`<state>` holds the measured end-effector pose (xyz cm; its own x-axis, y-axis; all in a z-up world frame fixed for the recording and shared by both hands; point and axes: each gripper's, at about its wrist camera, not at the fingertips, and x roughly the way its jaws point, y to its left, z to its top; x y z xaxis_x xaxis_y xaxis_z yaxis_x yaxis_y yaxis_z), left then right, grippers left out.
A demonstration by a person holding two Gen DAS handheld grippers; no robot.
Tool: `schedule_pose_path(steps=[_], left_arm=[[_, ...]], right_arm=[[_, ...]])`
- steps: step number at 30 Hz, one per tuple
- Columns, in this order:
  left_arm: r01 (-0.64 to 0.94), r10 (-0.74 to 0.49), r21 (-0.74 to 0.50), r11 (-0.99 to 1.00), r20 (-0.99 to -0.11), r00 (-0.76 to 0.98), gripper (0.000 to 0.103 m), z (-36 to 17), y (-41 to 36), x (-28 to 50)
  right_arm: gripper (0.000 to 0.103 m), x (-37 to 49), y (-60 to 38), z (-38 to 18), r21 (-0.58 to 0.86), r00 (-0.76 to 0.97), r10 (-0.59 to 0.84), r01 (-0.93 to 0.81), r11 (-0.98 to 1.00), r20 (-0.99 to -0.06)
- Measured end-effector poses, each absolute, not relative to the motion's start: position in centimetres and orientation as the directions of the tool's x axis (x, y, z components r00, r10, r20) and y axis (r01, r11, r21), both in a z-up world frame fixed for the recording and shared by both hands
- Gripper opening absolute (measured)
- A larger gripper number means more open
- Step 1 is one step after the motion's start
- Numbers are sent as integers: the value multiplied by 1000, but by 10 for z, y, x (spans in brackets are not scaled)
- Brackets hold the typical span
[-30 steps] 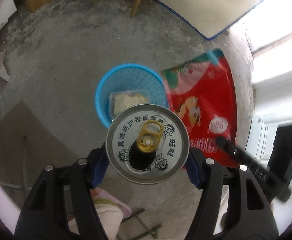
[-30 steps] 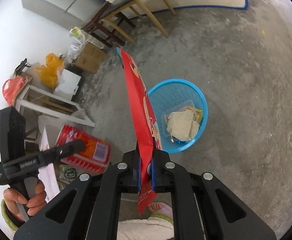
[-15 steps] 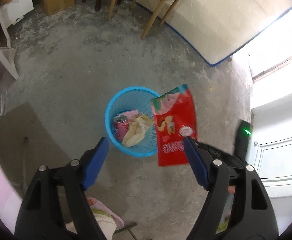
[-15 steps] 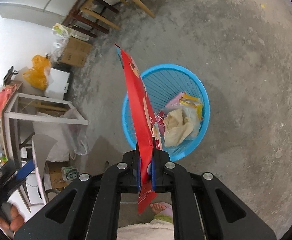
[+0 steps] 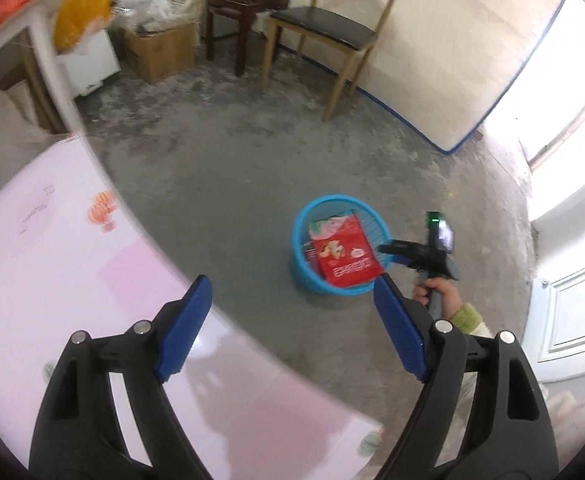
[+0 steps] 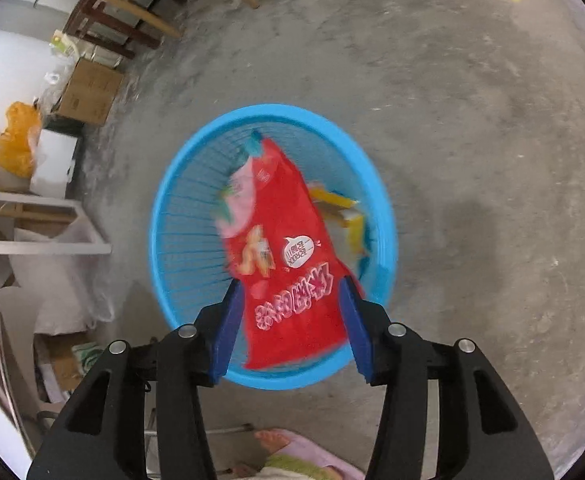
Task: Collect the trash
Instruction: 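Open both tools to drop the can and snack bag into the wastebasket, then move both tools back toward the green bottle and blue box on the table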
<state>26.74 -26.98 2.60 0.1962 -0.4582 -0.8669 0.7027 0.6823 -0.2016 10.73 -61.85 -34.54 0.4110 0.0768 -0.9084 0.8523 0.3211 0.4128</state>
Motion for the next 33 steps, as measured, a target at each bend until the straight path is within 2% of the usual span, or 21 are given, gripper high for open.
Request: schedule_pose_path(steps=[4,8,12,15,19,23,28,33], left_arm=[[670,-444,-179,721,-861,249,80,42,-210,261],[597,-417,-143,790,-839,351,81,67,-137,247],[503,-379,-127,855,-814,439,82,91,-72,228],[425,-332,-96,900,-782,528,84,104,-26,208],[291,-267,-105,951,-753,602,84,105,38,180],[154,-235,-178,972,-755,612,84,90,98,157],[-43,-128,-200,979,-762,634,84,58,175,118],[-166,-108,-258,952,-789,605,84,16,225,85]], right_arm=[[48,73,-612,-320,394,423,-7,850,349,-906],[48,42,-595,-273,404,473,-69,812,421,-878],[60,33,-552,-208,430,567,-76,699,571,-821],[63,43,-502,-155,418,636,-49,562,714,-770],[73,51,-428,-89,471,750,94,307,827,-655],[76,68,-354,-45,514,764,287,67,855,-578],[77,92,-256,-16,587,667,535,-177,790,-519],[77,122,-154,-9,646,462,707,-314,696,-536]])
